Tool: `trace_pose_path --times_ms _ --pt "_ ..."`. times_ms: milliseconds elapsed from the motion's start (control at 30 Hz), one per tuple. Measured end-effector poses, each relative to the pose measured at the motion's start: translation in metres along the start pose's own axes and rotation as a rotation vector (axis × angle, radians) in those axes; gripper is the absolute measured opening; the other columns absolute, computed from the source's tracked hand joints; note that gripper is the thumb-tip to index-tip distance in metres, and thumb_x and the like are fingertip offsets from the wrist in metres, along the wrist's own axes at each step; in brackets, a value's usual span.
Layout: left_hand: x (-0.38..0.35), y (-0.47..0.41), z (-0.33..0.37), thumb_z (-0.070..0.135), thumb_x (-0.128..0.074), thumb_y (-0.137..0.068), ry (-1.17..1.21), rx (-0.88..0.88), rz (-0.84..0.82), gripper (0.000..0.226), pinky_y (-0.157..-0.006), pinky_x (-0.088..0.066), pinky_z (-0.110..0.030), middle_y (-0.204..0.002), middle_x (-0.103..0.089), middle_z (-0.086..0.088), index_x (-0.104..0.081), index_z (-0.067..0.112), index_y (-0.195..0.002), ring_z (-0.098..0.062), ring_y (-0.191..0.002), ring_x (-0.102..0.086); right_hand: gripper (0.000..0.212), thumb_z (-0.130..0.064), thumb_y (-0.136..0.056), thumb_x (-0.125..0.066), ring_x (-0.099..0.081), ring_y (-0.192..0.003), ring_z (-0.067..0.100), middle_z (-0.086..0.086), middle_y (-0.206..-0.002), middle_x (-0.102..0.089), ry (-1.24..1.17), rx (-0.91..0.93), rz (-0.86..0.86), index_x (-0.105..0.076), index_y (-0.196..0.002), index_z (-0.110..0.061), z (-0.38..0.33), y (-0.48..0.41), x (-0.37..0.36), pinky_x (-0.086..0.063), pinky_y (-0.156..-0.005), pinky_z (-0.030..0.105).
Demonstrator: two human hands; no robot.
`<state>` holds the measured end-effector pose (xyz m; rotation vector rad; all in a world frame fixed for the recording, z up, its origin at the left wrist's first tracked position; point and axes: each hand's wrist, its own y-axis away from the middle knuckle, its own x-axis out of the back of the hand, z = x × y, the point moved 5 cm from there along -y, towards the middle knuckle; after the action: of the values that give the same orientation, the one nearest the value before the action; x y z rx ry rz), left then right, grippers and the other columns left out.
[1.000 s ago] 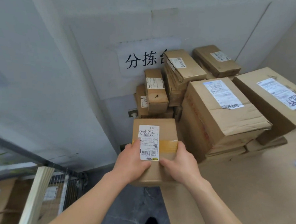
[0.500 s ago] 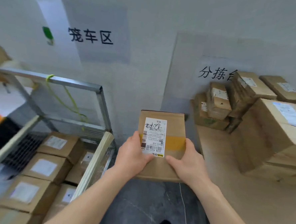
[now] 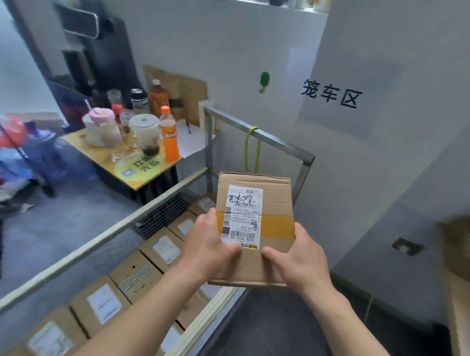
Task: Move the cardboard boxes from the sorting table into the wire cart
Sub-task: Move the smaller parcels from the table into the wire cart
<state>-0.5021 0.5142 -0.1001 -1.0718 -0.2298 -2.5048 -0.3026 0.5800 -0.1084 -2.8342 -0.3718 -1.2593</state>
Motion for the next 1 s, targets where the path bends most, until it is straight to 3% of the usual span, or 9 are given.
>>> trace_pose_path --times_ms 200,333,533,633,800,1000 --pt "0.051 0.021 -0.058 0.035 -0.083 -0.068 0.035 0.222 0.159 0.052 -0.081 -0.048 -0.028 -0.109 -0.058 0.004 -0.056 0.027 -0.111 -0.012 -0.098 -0.057 0.047 -0.048 -0.074 -0.079 -0.057 -0.080 0.008 -0.022 -0.087 -0.058 0.026 0.188 -0.160 -0.050 -0.109 -0.037 -0.060 -0.015 -0.056 -0.043 -0.067 0.026" --pt "0.072 0.043 -0.084 0.035 -0.083 -0.065 0.040 0.371 0.267 0.056 -0.086 -0.054 -0.036 -0.112 -0.060 0.005 -0.058 0.028 -0.114 -0.015 -0.099 -0.060 0.056 -0.051 -0.074 -0.079 -0.058 -0.088 0.016 -0.009 -0.100 -0.064 0.080 0.279 -0.284 -0.051 -0.118 -0.031 -0.089 -0.021 -0.089 -0.044 -0.075 0.032" --pt "0.086 0.082 -0.116 0.035 -0.085 -0.067 0.026 0.564 0.398 0.058 -0.076 -0.042 -0.025 -0.114 -0.058 0.006 -0.057 0.028 -0.118 -0.012 -0.093 -0.056 0.062 -0.052 -0.073 -0.082 -0.057 -0.091 0.012 -0.011 -0.102 -0.059 0.105 0.426 -0.446 -0.046 -0.120 -0.032 -0.117 -0.015 -0.136 -0.049 -0.079 0.031" --pt "0.086 0.104 -0.129 0.035 -0.085 -0.068 0.027 0.658 0.442 0.060 -0.082 -0.051 -0.030 -0.116 -0.059 0.005 -0.056 0.027 -0.120 -0.014 -0.097 -0.060 0.065 -0.052 -0.074 -0.081 -0.058 -0.093 0.014 -0.011 -0.102 -0.057 0.136 0.480 -0.511 -0.046 -0.124 -0.030 -0.126 -0.005 -0.157 -0.052 -0.083 0.034" --pt "0.090 0.136 -0.151 0.034 -0.084 -0.069 0.024 0.751 0.494 0.059 -0.084 -0.053 -0.033 -0.118 -0.061 0.004 -0.056 0.024 -0.120 -0.016 -0.101 -0.060 0.060 -0.054 -0.074 -0.080 -0.062 -0.098 0.019 -0.007 -0.105 -0.063 0.188 0.545 -0.596 -0.048 -0.118 -0.028 -0.138 0.015 -0.187 -0.054 -0.084 0.039" --pt "0.101 0.176 -0.188 0.032 -0.084 -0.070 0.092 0.831 0.519 0.058 -0.086 -0.055 -0.036 -0.119 -0.062 0.006 -0.054 0.025 -0.118 -0.015 -0.101 -0.061 0.062 -0.052 -0.076 -0.079 -0.057 -0.092 0.015 -0.011 -0.100 -0.055 0.227 0.583 -0.671 -0.046 -0.123 -0.028 -0.155 0.053 -0.225 -0.050 -0.076 0.032"
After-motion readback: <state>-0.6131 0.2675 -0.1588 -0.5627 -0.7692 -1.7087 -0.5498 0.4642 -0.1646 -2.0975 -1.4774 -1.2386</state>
